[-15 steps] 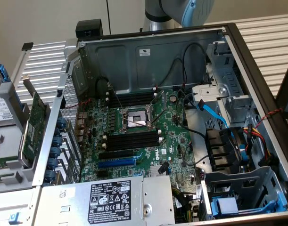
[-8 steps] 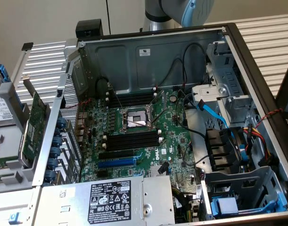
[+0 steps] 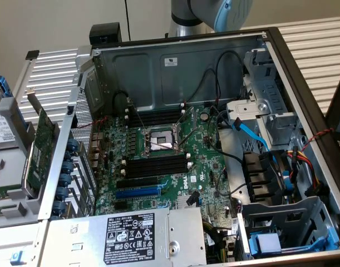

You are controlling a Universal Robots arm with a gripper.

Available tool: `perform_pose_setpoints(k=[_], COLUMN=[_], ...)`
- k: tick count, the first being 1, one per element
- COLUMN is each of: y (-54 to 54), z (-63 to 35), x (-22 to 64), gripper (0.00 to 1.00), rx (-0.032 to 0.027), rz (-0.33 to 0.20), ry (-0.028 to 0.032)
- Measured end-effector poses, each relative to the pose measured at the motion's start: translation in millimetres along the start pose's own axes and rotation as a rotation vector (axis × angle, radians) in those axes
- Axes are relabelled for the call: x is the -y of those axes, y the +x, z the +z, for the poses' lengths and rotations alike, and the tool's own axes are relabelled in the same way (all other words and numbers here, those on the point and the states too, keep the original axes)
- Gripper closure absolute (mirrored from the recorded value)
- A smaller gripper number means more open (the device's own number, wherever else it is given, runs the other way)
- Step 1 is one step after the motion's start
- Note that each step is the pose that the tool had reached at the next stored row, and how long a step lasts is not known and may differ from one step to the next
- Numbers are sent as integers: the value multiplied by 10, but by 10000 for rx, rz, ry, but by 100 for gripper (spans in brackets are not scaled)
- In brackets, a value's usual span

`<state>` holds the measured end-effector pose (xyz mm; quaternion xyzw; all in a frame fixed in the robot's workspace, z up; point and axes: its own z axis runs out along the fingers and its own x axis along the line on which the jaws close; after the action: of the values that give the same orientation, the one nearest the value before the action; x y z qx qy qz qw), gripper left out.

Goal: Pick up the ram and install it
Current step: 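Pick up the ram and move it above insertion slot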

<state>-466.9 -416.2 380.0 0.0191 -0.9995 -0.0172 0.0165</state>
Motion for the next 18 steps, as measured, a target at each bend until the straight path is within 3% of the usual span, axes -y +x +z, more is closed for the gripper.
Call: perform_pose_setpoints(k=[18], y=[-1], z=[26], x=[1], gripper=[89], rx=[-114], rz=[-3277], ry=[106])
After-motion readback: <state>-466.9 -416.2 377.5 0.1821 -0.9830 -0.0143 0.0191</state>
